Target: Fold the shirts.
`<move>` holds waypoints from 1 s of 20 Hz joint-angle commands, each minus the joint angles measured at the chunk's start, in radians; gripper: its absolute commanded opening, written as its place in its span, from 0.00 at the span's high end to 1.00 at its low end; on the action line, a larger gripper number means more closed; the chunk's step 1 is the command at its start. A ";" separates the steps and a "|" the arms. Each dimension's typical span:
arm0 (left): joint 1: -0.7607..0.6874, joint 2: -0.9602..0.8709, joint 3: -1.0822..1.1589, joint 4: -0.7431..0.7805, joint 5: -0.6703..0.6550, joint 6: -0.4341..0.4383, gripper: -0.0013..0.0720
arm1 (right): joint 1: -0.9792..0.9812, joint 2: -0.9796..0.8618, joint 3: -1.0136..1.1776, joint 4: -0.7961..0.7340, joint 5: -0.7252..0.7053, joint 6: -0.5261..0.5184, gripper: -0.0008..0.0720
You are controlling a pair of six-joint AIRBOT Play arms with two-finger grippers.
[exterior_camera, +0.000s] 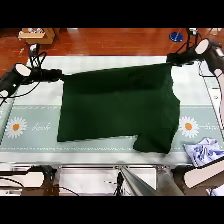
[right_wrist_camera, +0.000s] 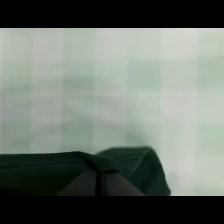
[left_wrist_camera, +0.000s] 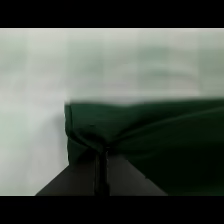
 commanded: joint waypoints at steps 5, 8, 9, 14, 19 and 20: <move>0.047 -0.006 0.132 0.077 -0.512 -0.058 0.94 | -0.039 0.079 -0.019 -0.116 0.507 0.000 0.94; 0.028 -0.040 0.132 0.071 -0.500 -0.076 0.94 | -0.037 0.056 -0.092 -0.034 0.519 0.002 0.94; 0.019 -0.052 0.132 0.069 -0.493 -0.084 0.94 | -0.037 0.047 -0.116 0.000 0.516 0.002 0.94; 0.006 -0.062 0.166 0.071 -0.498 -0.080 0.58 | -0.049 0.063 -0.127 -0.001 0.515 -0.026 0.50; 0.176 0.079 0.172 0.096 -0.800 0.001 0.51 | -0.180 0.254 -0.185 -0.051 0.635 -0.098 0.42; 0.233 0.137 0.096 0.083 -0.800 -0.003 0.49 | -0.242 0.312 -0.248 0.006 0.604 -0.110 0.37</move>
